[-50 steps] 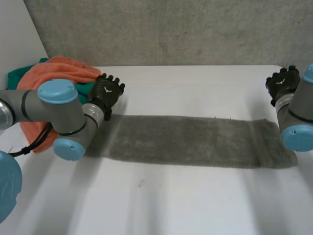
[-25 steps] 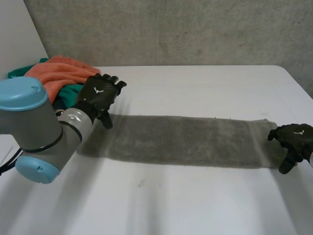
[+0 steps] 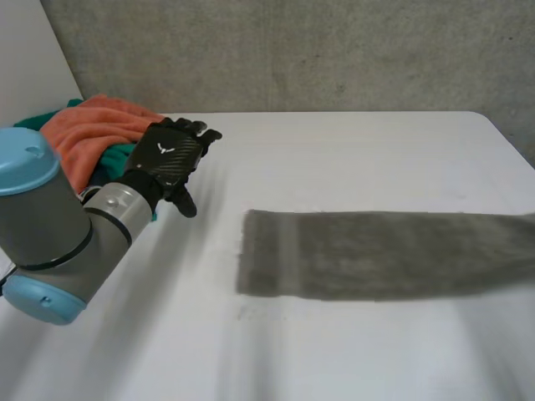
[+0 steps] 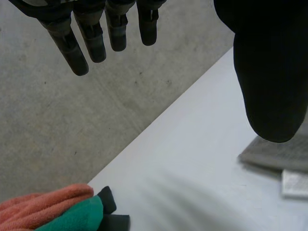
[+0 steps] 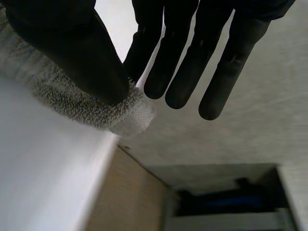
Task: Fold the laundry.
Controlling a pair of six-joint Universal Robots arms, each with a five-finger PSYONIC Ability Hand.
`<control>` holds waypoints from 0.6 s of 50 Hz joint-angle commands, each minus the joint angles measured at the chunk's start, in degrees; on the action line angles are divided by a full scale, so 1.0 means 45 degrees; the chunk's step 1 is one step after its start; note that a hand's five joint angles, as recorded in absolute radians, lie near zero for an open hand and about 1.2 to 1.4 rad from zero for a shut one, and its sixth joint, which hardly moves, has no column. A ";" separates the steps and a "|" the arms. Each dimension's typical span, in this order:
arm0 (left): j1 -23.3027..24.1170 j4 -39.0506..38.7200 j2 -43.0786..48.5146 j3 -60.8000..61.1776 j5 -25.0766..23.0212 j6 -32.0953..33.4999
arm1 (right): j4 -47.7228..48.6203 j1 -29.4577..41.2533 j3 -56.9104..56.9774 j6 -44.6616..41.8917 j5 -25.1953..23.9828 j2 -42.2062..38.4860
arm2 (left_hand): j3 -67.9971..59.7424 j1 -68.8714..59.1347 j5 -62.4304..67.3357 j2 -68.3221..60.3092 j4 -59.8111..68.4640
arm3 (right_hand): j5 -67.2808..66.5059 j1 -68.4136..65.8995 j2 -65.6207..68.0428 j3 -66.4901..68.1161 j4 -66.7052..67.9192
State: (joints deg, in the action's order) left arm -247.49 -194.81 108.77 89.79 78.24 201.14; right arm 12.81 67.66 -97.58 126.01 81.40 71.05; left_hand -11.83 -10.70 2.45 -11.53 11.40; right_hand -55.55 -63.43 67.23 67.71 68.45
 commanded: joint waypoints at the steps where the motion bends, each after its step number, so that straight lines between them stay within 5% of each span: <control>1: -0.0100 0.0011 -0.0439 0.0340 -0.0219 -0.0030 | 0.0373 0.3157 0.0825 -0.0525 -0.0178 0.0052 | 0.0406 0.0155 -0.0545 0.0339 -0.0312 | -0.3211 -0.3682 0.2838 0.2731 0.2567; 12: -0.0061 0.0011 -0.0947 0.0710 -0.0200 -0.0459 | 0.2953 1.0873 -0.0149 -0.0152 -0.1975 0.0387 | 0.0406 0.0155 -0.0545 0.0339 -0.0312 | -0.3211 -0.3682 0.2838 0.2731 0.2567; 19: 0.0036 0.0011 -0.0967 0.1004 -0.0239 -0.0499 | 0.2602 1.3284 -0.0404 -0.0269 -0.1957 -0.1841 | 0.0406 0.0155 -0.0545 0.0339 -0.0312 | -0.3211 -0.3682 0.2838 0.2731 0.2567; 20: 0.0075 -0.0009 -0.0948 0.1024 -0.0239 -0.0499 | 0.2738 1.3324 -0.0520 -0.0192 -0.1898 -0.1881 | 0.0406 0.0155 -0.0545 0.0339 -0.0312 | -0.1448 -0.1919 0.1075 0.0968 0.0804; 23: 0.0076 -0.0009 -0.0928 0.1004 -0.0239 -0.0499 | 0.2817 1.3247 -0.0600 0.0004 -0.1529 -0.1843 | 0.0406 0.0155 -0.0545 0.0339 -0.0312 | 1.2055 1.1584 -1.2428 -1.2535 -1.2699; 30: 0.0388 -0.0028 -0.0908 0.0829 -0.0239 -0.0499 | 0.2272 1.2254 -0.1164 0.2950 0.1343 0.0068 | 0.0406 0.0155 -0.0545 0.0339 -0.0312 | 1.2345 1.1873 -1.2718 -1.2824 -1.2988</control>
State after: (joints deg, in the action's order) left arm -246.92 -194.86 104.58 94.19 77.17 198.86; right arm 25.12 127.62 -100.56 129.31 78.61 63.89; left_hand -11.83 -10.70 2.45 -11.53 11.40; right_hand -2.39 -12.66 12.09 12.19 12.43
